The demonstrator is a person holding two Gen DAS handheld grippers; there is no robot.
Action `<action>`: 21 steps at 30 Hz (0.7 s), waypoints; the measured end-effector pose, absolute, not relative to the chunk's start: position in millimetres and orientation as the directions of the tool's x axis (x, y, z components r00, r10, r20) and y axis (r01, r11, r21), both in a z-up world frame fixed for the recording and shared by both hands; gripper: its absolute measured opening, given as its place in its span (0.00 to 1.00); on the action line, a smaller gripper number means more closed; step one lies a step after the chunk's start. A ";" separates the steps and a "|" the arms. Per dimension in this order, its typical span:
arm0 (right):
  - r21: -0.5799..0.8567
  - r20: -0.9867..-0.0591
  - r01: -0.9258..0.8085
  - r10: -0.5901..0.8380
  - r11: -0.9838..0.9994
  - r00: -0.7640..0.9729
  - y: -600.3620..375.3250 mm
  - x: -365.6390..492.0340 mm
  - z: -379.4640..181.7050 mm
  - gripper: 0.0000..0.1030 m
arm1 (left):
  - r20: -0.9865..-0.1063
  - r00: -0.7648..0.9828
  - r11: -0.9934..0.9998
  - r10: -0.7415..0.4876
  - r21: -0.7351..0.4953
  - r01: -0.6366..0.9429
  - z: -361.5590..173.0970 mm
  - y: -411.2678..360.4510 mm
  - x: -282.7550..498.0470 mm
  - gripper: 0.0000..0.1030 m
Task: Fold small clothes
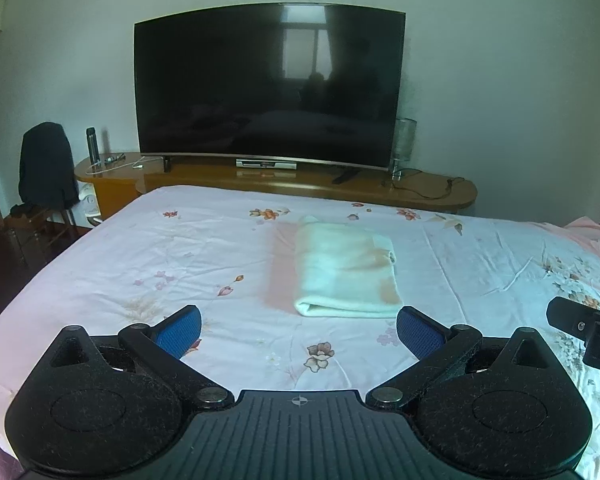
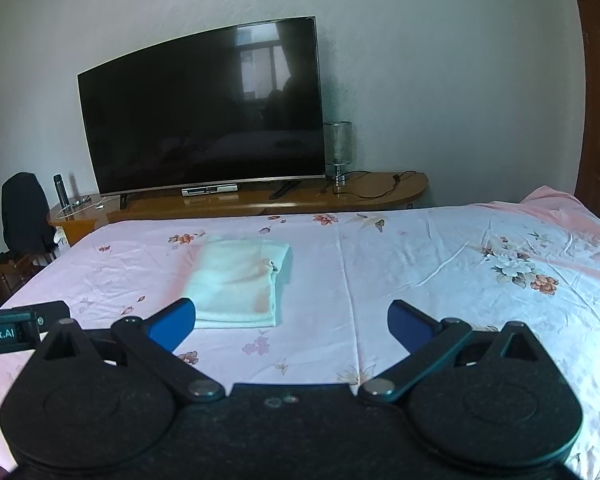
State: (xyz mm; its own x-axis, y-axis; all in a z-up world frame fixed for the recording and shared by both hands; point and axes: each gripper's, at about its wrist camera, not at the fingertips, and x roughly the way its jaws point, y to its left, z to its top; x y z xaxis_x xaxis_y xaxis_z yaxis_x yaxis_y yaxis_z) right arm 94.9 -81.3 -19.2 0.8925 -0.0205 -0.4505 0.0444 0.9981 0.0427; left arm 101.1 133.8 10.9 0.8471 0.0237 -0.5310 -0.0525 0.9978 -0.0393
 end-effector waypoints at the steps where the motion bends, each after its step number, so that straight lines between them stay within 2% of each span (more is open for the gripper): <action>1: 0.042 -0.450 0.043 -0.020 0.998 0.893 -80.7 94.7 -19.1 0.99 | -0.531 0.847 0.998 0.026 -0.038 -0.054 10.8 133.8 101.1 1.00; 21: 0.054 -0.465 0.041 -0.011 0.998 0.885 -83.7 95.8 -22.3 0.99 | -0.536 0.844 0.998 0.029 -0.035 -0.057 8.1 130.2 102.8 1.00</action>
